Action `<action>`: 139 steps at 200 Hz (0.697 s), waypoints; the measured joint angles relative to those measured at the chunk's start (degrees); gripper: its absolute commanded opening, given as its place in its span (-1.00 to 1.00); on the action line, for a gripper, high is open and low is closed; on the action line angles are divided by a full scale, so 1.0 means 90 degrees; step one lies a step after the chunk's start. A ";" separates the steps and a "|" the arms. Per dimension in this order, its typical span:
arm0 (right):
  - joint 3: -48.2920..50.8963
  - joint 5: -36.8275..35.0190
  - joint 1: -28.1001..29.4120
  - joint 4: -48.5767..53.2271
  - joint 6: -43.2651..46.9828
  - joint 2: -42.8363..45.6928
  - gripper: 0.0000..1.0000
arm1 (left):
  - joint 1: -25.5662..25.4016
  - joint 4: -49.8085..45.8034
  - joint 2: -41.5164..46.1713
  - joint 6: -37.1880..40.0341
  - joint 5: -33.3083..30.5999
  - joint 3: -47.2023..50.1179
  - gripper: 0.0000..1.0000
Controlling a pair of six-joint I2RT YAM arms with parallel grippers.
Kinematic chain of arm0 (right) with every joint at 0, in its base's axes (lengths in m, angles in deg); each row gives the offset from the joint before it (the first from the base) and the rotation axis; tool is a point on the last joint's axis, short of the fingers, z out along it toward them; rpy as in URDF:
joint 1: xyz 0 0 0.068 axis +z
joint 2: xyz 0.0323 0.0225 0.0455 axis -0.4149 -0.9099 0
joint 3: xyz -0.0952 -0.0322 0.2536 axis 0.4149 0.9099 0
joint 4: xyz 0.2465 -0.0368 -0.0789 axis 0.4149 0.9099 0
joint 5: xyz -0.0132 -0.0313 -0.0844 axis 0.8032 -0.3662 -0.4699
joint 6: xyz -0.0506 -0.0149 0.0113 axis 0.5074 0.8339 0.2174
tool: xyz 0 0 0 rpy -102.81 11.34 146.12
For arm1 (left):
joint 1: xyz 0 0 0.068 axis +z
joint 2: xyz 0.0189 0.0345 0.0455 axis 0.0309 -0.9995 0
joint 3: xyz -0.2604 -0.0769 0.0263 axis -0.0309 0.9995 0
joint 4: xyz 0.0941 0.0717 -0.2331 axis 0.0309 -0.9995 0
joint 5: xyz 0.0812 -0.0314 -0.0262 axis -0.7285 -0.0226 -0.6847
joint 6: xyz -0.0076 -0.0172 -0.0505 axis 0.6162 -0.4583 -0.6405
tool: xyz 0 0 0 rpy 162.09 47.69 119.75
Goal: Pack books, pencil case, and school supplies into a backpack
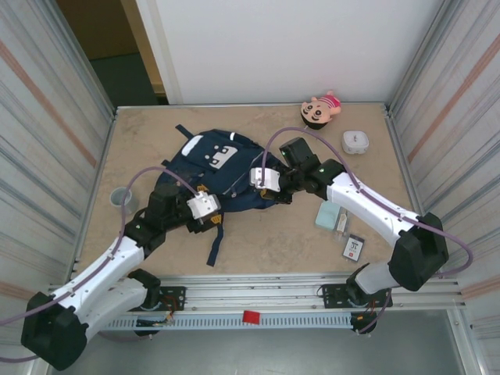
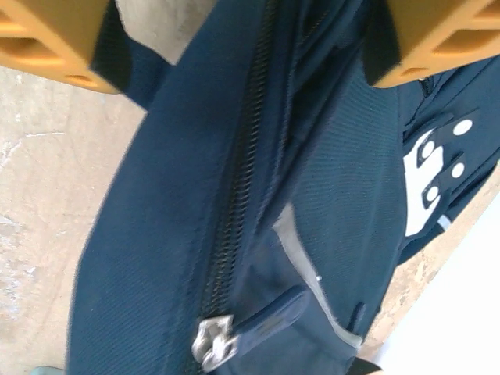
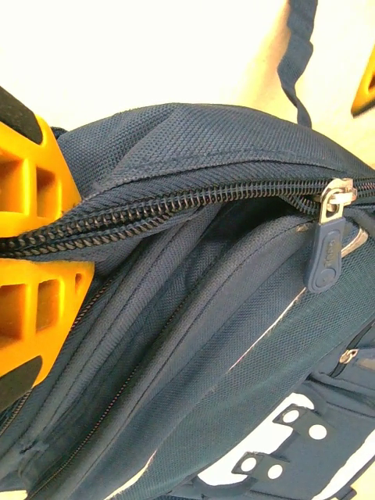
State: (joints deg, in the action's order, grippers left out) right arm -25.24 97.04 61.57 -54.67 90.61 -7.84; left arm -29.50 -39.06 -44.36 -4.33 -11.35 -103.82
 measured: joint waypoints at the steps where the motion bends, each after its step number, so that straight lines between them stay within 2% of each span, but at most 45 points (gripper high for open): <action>1: 0.0002 0.0002 -0.0005 0.0005 0.0002 0.0007 -1.00 | 0.0010 0.0027 -0.0015 -0.0005 0.0012 0.0007 0.52; 23: 0.0044 0.0136 -0.0092 0.0053 0.0002 0.0114 -1.00 | 0.0058 0.0396 -0.0299 0.0017 0.0209 0.0056 0.39; 51: 0.0141 0.0335 -0.0240 0.0083 -0.0024 0.0248 -1.00 | 0.0058 0.0872 -0.0797 -0.0092 0.0658 0.0058 -0.07; 61: 0.0189 0.0454 -0.0333 0.0070 -0.0085 0.0284 -1.00 | 0.0058 0.1030 -0.0979 -0.0223 0.0862 0.0058 -0.27; 80: 0.0430 0.0644 -0.0534 -0.0078 -0.0389 0.0427 -1.00 | 0.0024 0.1333 -0.1280 -0.0359 0.1175 0.0056 -0.99; 98: 0.0874 0.0682 -0.0648 -0.0408 -0.0758 0.0712 -1.00 | -0.0090 0.1707 -0.1426 -0.0466 0.1321 0.0160 -1.00; 110: 0.1260 0.0687 -0.0661 -0.0605 -0.1095 0.0954 -0.89 | -0.0260 0.2067 -0.1479 -0.0510 0.1248 0.0364 -1.00; 139: 0.2152 0.0772 -0.0663 -0.0763 -0.2390 0.1311 -0.19 | -0.0908 0.2771 -0.1613 -0.0211 0.0512 0.0925 -1.00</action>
State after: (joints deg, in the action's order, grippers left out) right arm -5.88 104.00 55.60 -61.53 69.11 3.97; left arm -37.67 -14.13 -58.87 -6.23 -6.74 -95.49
